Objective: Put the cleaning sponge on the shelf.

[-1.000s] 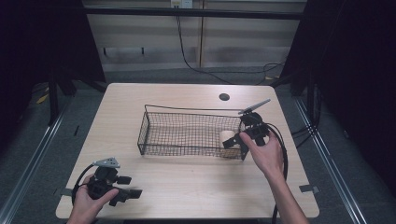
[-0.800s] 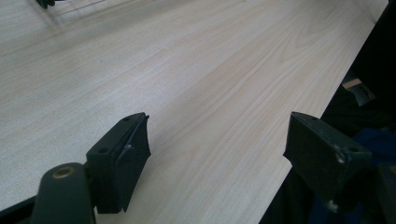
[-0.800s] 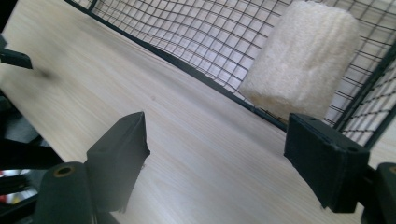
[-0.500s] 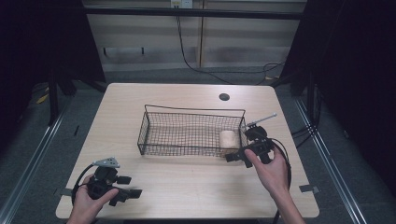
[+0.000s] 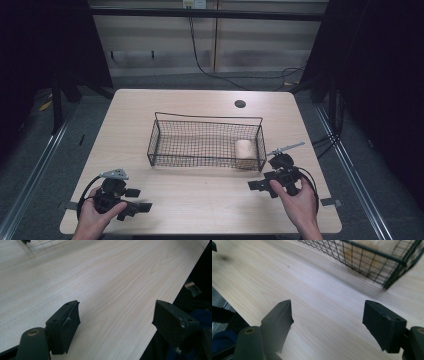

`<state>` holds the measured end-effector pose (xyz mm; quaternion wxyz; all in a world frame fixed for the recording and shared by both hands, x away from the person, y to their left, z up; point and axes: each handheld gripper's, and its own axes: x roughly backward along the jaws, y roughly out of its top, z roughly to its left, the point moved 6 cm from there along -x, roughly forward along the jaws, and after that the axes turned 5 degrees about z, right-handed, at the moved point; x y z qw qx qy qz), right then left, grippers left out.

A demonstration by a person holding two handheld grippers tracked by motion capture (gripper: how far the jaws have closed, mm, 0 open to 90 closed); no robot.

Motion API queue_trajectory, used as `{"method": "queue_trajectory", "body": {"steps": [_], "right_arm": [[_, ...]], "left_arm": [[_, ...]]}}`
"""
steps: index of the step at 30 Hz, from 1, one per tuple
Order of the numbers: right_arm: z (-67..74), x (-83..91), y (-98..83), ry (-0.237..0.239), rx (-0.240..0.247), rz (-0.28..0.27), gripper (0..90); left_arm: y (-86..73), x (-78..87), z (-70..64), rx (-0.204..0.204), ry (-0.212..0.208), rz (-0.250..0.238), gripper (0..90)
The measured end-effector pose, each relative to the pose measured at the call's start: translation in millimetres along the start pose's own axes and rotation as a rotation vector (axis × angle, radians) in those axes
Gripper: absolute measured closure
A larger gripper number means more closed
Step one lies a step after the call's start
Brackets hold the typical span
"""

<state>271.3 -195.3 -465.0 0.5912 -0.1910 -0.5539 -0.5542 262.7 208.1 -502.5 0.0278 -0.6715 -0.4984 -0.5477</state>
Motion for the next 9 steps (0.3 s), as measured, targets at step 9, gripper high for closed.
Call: {"method": "queue_trajectory", "body": {"steps": [9], "right_arm": [[-26.7, -17.0, -26.4, -0.04, -0.033, -0.005, 21.8]], "left_arm": [[0.3, -1.5, 1.9, 0.004, 0.01, 0.005, 21.2]]}}
